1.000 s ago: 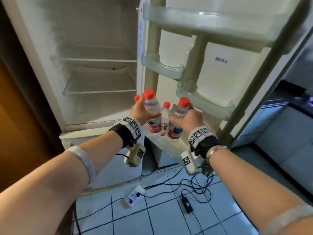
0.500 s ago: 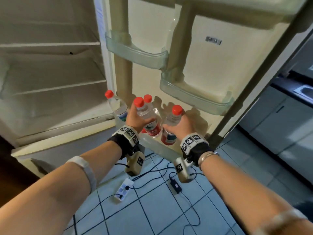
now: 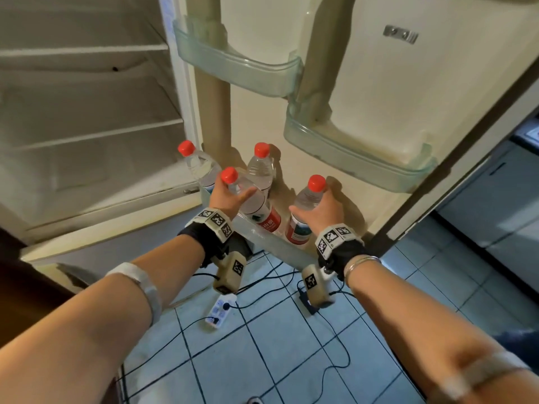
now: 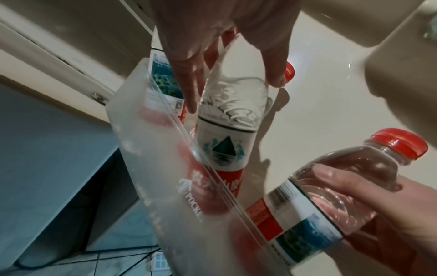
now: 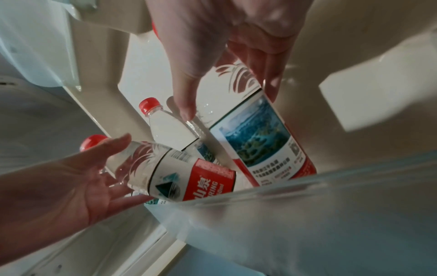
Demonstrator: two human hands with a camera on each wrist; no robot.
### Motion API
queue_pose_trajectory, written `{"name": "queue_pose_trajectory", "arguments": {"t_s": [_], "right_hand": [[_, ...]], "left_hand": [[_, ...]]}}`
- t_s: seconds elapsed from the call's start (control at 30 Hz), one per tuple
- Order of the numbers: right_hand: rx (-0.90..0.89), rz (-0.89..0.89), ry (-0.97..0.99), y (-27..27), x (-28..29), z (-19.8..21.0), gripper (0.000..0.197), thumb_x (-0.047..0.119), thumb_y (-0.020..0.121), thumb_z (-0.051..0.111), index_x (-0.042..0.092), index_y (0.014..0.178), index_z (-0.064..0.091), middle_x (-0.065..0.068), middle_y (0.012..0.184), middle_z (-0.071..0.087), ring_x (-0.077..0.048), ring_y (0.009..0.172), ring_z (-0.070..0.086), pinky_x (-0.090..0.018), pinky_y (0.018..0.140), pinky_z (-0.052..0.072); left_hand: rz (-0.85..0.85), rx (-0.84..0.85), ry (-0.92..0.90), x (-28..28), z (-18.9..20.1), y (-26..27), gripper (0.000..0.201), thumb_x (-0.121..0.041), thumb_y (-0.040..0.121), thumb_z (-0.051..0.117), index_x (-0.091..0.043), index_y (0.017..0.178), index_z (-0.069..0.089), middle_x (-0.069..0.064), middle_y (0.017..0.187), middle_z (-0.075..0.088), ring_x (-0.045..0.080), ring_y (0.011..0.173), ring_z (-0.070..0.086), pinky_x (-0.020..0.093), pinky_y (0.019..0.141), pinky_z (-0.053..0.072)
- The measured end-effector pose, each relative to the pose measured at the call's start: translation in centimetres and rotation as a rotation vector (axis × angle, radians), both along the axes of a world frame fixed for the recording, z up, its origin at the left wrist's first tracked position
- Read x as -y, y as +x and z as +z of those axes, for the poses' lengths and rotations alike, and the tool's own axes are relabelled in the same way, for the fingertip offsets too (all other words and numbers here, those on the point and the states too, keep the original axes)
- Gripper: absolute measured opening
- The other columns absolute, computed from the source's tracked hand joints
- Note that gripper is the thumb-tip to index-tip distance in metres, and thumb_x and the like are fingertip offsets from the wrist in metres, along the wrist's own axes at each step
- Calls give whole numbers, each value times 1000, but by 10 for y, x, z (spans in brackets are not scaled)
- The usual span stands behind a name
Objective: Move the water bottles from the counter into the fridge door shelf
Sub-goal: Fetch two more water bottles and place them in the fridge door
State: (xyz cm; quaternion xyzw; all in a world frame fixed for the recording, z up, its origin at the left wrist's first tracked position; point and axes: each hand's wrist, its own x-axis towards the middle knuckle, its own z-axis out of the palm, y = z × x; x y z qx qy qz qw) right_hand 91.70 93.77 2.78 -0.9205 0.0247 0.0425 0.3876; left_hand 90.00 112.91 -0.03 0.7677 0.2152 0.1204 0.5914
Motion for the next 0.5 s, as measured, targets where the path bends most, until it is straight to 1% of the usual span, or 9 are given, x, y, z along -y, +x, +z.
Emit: {"name": "queue_pose_trajectory", "arguments": {"t_s": [0.07, 0.13, 0.2, 0.3, 0.4, 0.43, 0.5], "right_hand": [[-12, -1, 11, -1, -2, 1, 65, 36, 70, 79, 10, 120, 47, -10, 120, 62, -28, 108, 61, -34, 94, 47], [-12, -7, 17, -2, -2, 3, 67, 36, 72, 77, 8, 123, 45, -11, 123, 60, -29, 111, 59, -35, 94, 46], [8, -11, 12, -6, -3, 7, 70, 37, 74, 76, 6, 126, 42, -13, 126, 57, -30, 113, 57, -35, 95, 45], [48, -7, 39, -12, -2, 12, 76, 32, 77, 74, 5, 135, 33, -14, 135, 50, -30, 121, 51, -34, 99, 40], [149, 18, 97, -18, -3, 13, 77, 27, 77, 74, 13, 138, 31, -9, 138, 48, -27, 125, 48, -32, 102, 36], [187, 24, 108, -20, -4, 13, 79, 26, 76, 74, 17, 140, 29, -8, 140, 45, -26, 128, 46, -34, 105, 36], [236, 37, 110, -25, -8, 16, 83, 25, 79, 72, 21, 144, 22, -7, 149, 35, -25, 134, 38, -39, 109, 34]], "left_hand": [[4, 6, 12, -3, 1, -3, 69, -30, 72, 76, -7, 127, 41, 12, 126, 56, 27, 117, 52, 36, 100, 41], [0, 15, 21, -4, 3, -9, 73, -27, 73, 76, -8, 131, 37, 12, 129, 53, 28, 120, 50, 38, 103, 40], [-10, 38, -3, -6, 9, -13, 78, -24, 74, 75, -13, 136, 31, 12, 137, 47, 29, 125, 47, 41, 105, 39], [-38, 40, -22, -8, 16, -19, 80, -20, 75, 74, -18, 140, 26, 13, 143, 41, 30, 130, 43, 46, 106, 39], [-67, 48, -29, -10, 21, -29, 80, -20, 75, 74, -21, 140, 26, 11, 145, 39, 30, 131, 42, 49, 106, 40], [-75, 53, -18, -11, 22, -32, 80, -20, 75, 74, -22, 140, 26, 11, 145, 39, 30, 131, 42, 50, 105, 40], [-93, 69, 16, -14, 24, -40, 79, -20, 74, 74, -22, 139, 29, 11, 144, 40, 29, 130, 43, 49, 105, 41]]}}
